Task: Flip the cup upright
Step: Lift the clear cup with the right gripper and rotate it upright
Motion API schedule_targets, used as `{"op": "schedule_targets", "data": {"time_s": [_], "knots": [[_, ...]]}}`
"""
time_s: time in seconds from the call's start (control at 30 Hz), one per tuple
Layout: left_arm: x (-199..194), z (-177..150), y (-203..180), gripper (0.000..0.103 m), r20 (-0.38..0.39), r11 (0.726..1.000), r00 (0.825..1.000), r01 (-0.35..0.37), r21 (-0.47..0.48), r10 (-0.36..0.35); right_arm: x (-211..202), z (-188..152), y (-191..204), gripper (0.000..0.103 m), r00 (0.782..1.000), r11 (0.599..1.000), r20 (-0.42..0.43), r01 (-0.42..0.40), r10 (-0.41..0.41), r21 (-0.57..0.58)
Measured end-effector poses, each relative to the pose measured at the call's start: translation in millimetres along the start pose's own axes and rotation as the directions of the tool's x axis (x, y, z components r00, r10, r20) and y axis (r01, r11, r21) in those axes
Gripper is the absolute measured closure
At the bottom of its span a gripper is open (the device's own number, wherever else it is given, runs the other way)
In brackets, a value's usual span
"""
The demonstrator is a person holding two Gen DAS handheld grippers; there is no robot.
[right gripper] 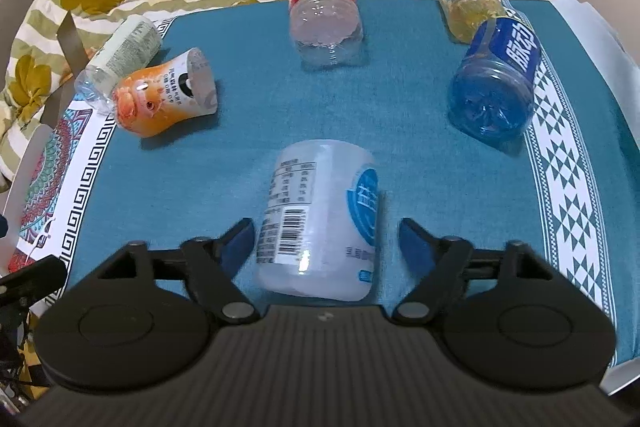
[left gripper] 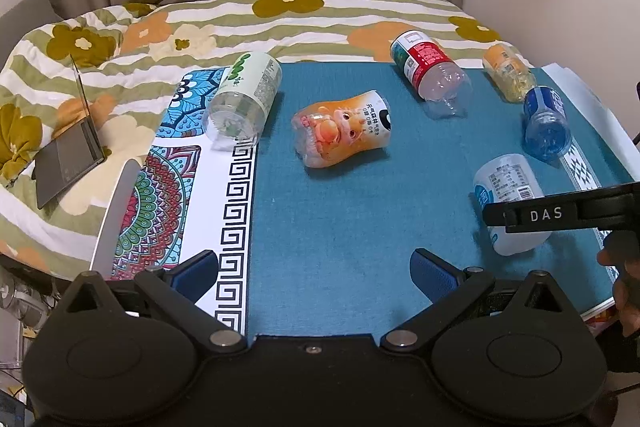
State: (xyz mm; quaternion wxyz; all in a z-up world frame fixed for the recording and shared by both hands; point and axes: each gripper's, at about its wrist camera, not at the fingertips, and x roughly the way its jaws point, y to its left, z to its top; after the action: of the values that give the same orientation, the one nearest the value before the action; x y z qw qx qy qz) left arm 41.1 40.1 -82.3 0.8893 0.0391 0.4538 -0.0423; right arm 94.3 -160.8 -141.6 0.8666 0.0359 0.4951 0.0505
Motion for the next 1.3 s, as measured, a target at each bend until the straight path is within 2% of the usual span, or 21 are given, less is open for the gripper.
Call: {"op": "schedule_targets", "data": {"time_s": [0.37,0.53,0.6,0.7,0.83,1.03,1.17,1.23,1.3], "knots": [[-11.2,8.1,-5.2,0.000,0.015,1.000,1.000,-0.004,-0.011,0.004,-11.9,0.4,-8.6,0.004,0.999,0.998,-0.011,-0.040,0.041,0.040],[-21.1,26.8,-17.2,0.000,0.034,1.000,0.999,0.001,-0.016,0.000,-34.9,4.1,-19.5,0.004,0.998,0.997,0.006,-0.070,0.070,0.037],[-22.0,36.6,-25.4,0.000,0.030,1.000,0.999,0.018,-0.021,-0.018,-46.3,4.9,-28.1,0.000,0.997,0.997,0.013,-0.073,0.073,0.031],[-18.6,54.5,-43.9,0.000,0.003,0.998,0.998,0.066,-0.019,-0.066,-61.2,4.2,-44.2,0.000,0.997,0.998,0.027,-0.066,0.066,0.010],[-1.6,76.5,-74.9,0.000,-0.078,0.993,0.990,0.121,0.000,-0.121,-72.1,1.8,-70.1,0.000,0.999,0.999,0.051,-0.015,0.017,-0.041],[42.8,102.1,-118.8,0.000,-0.240,0.992,0.964,0.127,0.019,-0.119,-69.1,-1.4,-115.7,0.000,1.000,0.997,0.026,-0.003,0.005,-0.082],[78.1,107.1,-137.3,0.004,-0.371,0.993,0.922,0.119,0.000,-0.110,-62.9,-4.9,-133.6,0.000,0.996,0.987,0.061,0.077,-0.069,-0.142],[93.1,110.0,-143.7,0.006,-0.423,0.994,0.900,0.107,-0.016,-0.104,-55.3,-4.3,-143.5,0.000,0.996,0.985,0.054,0.078,-0.071,-0.154],[103.2,111.2,-147.6,0.006,-0.450,0.995,0.888,0.094,-0.032,-0.099,-48.8,-3.1,-152.5,0.000,0.998,0.988,0.041,0.057,-0.052,-0.144]]}}
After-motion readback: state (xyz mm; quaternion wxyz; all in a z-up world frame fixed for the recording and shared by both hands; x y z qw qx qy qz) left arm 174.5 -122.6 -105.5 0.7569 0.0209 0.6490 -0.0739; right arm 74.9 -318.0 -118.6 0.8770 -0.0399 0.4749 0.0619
